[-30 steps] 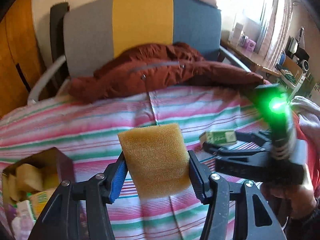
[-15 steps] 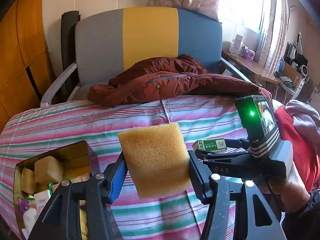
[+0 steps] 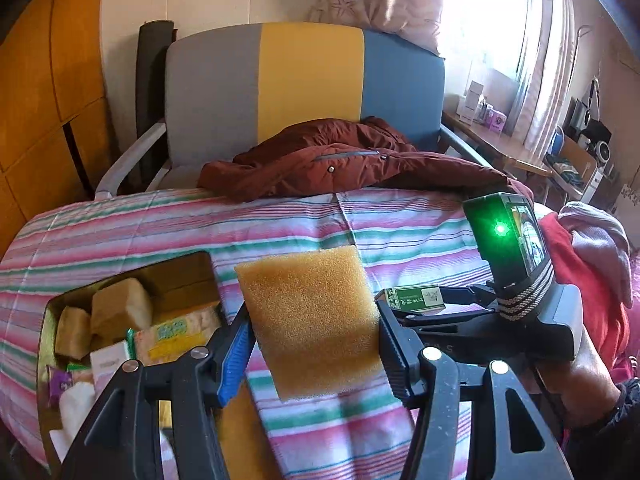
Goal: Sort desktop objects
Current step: 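Lift the sponge and green box and carry both toward the gold tray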
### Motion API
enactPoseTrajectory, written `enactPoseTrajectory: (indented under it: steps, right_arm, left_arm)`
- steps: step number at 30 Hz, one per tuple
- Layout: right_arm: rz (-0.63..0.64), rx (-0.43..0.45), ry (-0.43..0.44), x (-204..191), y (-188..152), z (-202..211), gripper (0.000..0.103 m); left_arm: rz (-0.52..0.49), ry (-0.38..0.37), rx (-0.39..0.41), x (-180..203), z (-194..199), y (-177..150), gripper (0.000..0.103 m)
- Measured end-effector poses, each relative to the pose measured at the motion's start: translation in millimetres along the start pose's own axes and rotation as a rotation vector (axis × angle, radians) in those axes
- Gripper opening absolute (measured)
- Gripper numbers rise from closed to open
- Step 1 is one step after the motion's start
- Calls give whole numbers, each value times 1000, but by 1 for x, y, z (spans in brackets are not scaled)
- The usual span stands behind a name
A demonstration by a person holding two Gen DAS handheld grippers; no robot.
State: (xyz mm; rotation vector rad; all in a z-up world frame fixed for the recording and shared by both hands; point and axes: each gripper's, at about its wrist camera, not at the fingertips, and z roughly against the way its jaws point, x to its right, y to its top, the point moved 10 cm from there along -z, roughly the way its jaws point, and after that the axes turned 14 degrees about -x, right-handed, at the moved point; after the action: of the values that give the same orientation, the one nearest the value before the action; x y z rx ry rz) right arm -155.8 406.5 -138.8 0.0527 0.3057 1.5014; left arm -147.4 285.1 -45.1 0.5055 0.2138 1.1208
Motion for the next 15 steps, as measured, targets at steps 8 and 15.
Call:
enactPoseTrajectory:
  steps: [8,15]
  right_arm:
    - [35,37,43,-50,-20,23,76]
    - [79,78,96,-103,-34,40,76]
  left_arm:
    - [42,-9,33,-31,24,-27,58]
    - [125,37,65,-94,48,-60,59]
